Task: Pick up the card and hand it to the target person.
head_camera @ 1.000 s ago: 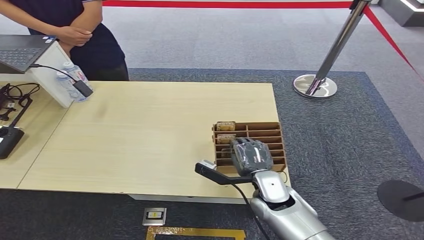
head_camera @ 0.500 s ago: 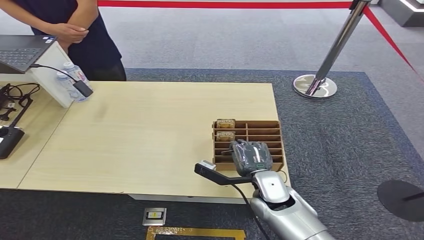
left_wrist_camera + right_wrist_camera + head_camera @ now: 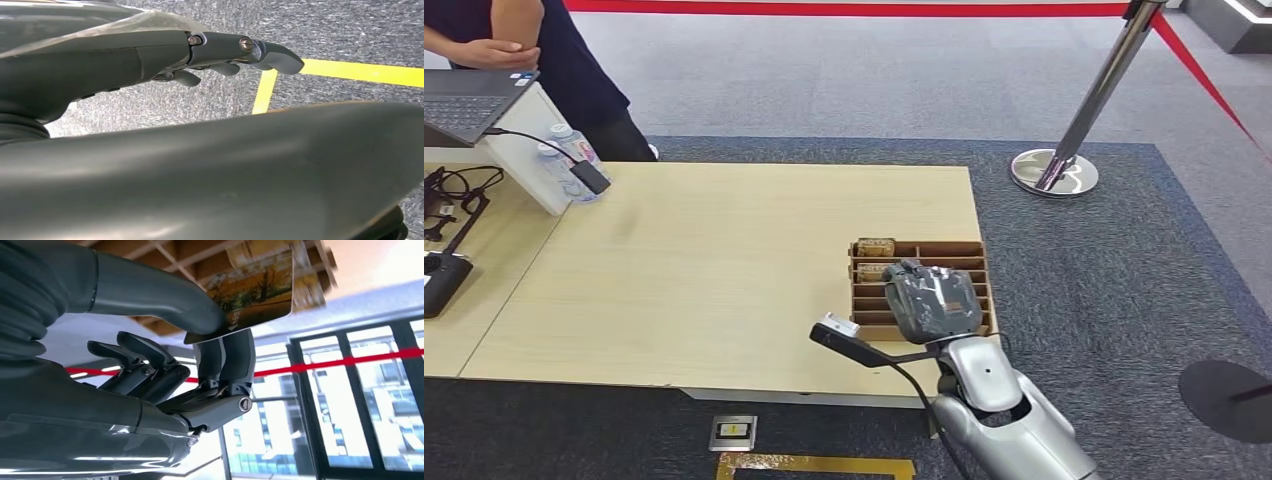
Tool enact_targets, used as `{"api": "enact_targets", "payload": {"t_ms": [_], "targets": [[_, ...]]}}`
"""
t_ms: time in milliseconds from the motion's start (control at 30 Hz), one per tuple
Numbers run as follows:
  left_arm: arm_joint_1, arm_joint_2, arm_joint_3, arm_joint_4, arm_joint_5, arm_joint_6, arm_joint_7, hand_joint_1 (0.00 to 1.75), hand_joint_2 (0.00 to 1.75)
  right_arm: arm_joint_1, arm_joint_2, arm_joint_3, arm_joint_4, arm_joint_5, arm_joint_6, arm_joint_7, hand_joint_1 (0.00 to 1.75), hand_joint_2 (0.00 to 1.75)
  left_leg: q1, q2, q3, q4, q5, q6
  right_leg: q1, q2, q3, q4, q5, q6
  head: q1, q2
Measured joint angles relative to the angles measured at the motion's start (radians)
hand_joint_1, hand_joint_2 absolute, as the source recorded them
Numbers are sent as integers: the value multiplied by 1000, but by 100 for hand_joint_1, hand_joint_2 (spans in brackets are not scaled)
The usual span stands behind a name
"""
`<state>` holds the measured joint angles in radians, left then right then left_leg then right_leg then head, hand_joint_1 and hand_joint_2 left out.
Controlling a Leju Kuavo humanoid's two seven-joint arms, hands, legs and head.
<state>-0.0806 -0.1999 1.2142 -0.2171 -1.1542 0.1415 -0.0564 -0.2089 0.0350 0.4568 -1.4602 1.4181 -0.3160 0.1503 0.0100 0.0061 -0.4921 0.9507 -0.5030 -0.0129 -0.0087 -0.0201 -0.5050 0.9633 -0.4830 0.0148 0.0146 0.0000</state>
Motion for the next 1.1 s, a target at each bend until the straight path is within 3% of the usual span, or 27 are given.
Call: {"api": "enact_targets", "payload": {"t_ms": [233,500,600,833,1100], "targets": [[-1,0,0,0,3,1,-1,0,0,-49,-7,4,-116,-37,-7,-45,175,175,0,0,0,0,0,0,0,0,0,0,0,0,0,0],[-3,-1,-1,0,-10,-4,-2,0,0,-155,1,19,-116,-98,-4,-96,175,175,0,0,0,0,0,0,0,0,0,1,0,0,0,0],[-7,-2,-3,0,-21,-6,-1,0,0,-252,37,35,-48,-142,5,-125,175,175,0,0,0,0,1,-1,0,0,0,2,0,0,0,0],[-14,-7,-23,3,-41,-8,11,0,0,-508,178,59,224,-174,7,-135,175,175,1,0,0,0,2,-2,0,0,-1,3,1,-1,0,0],[-16,-10,-27,8,-42,-5,24,0,0,-661,264,60,465,-200,-49,-145,175,175,0,0,-2,0,3,-2,1,0,-2,3,1,-1,0,0]]}}
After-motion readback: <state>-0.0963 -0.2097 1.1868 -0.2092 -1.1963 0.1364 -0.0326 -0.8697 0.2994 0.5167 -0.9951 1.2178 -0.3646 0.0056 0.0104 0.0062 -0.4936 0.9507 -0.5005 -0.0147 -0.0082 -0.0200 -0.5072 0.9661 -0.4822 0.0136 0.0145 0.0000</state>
